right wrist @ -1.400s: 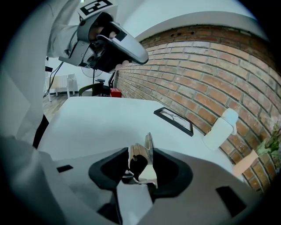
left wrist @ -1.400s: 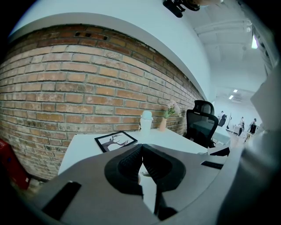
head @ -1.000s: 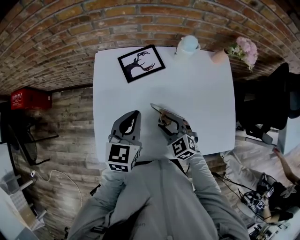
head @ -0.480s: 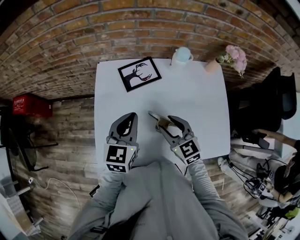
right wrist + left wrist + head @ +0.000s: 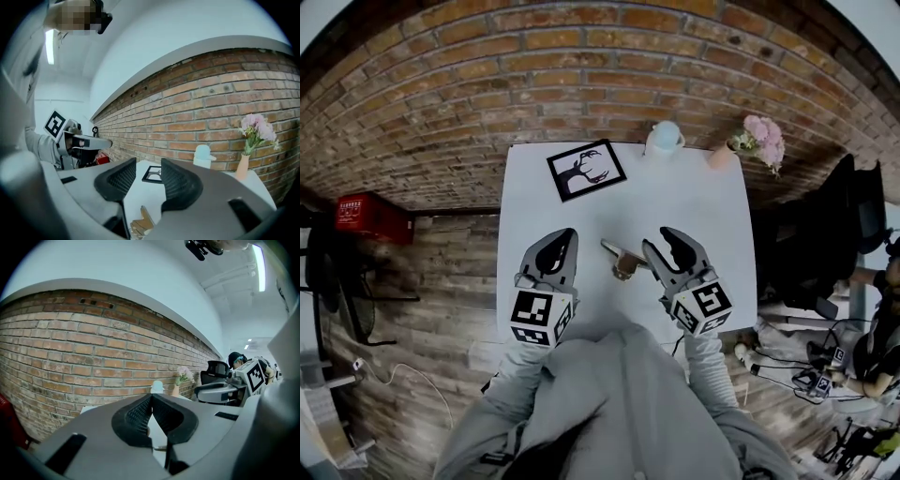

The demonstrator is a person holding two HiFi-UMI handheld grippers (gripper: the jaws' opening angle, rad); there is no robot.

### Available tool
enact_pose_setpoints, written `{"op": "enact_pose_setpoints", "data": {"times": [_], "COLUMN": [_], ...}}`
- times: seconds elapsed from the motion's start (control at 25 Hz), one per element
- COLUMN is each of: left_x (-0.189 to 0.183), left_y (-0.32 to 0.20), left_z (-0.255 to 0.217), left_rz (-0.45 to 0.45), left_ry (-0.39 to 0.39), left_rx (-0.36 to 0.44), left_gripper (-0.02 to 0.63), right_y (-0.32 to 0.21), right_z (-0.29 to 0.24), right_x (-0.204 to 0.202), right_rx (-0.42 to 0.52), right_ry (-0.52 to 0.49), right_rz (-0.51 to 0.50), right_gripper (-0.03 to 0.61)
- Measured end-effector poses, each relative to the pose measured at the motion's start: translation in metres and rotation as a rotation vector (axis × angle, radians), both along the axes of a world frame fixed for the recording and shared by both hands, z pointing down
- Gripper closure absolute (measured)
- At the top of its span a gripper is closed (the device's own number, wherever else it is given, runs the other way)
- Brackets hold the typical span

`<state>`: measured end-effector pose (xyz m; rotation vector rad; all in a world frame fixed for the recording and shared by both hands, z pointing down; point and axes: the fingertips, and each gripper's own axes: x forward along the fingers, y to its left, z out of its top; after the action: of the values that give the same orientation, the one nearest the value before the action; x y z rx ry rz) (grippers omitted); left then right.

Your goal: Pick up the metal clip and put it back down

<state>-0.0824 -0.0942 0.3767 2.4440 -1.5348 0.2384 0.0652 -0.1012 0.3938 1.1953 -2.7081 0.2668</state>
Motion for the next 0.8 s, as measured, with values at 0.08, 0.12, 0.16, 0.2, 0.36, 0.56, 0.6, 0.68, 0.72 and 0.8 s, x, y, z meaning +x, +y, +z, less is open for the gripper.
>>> {"op": "enact_pose_setpoints", "data": {"times": [0.08,0.12,0.16,0.2,0.36,0.56,0.6,0.68,0.72,0.8], "left_x": [-0.001,-0.001,-0.002,-0.003,-0.008,-0.01,-0.01,-0.01,-0.011,-0.012], "left_y": [0.001,0.001,0.002,0.003,0.003,0.004,0.004,0.004,0.004,0.004], "left_z": [-0.006,-0.009,-0.011,-0.013,-0.019,-0.019,-0.019,-0.017,-0.016,-0.014], "left_rz": [0.001,0.001,0.0,-0.003,-0.02,-0.028,-0.03,-0.034,-0.036,-0.041], "left_ry": [0.006,0.011,0.015,0.017,0.016,0.007,0.004,0.001,-0.001,-0.002], "left_rx": [0.01,0.014,0.017,0.02,0.03,0.035,0.035,0.032,0.029,0.024], "left_gripper": [0.587,0.588,0.588,0.588,0.588,0.588,0.588,0.588,0.588,0.588], "right_y": [-0.001,-0.002,-0.002,-0.002,-0.002,-0.003,-0.003,-0.004,-0.003,-0.004], "right_z": [-0.014,-0.021,-0.027,-0.033,-0.051,-0.063,-0.064,-0.063,-0.062,-0.059], "right_x": [0.006,0.008,0.011,0.014,0.029,0.047,0.051,0.058,0.062,0.067], "right_rx": [0.029,0.047,0.065,0.083,0.141,0.183,0.186,0.184,0.181,0.173], "right_ry": [-0.005,-0.008,-0.011,-0.014,-0.01,-0.001,-0.001,0.001,0.002,0.002], "right_rz": [0.017,0.025,0.032,0.042,0.086,0.133,0.142,0.16,0.169,0.181], "right_gripper": [0.421,0.433,0.442,0.458,0.499,0.543,0.548,0.554,0.555,0.555]}}
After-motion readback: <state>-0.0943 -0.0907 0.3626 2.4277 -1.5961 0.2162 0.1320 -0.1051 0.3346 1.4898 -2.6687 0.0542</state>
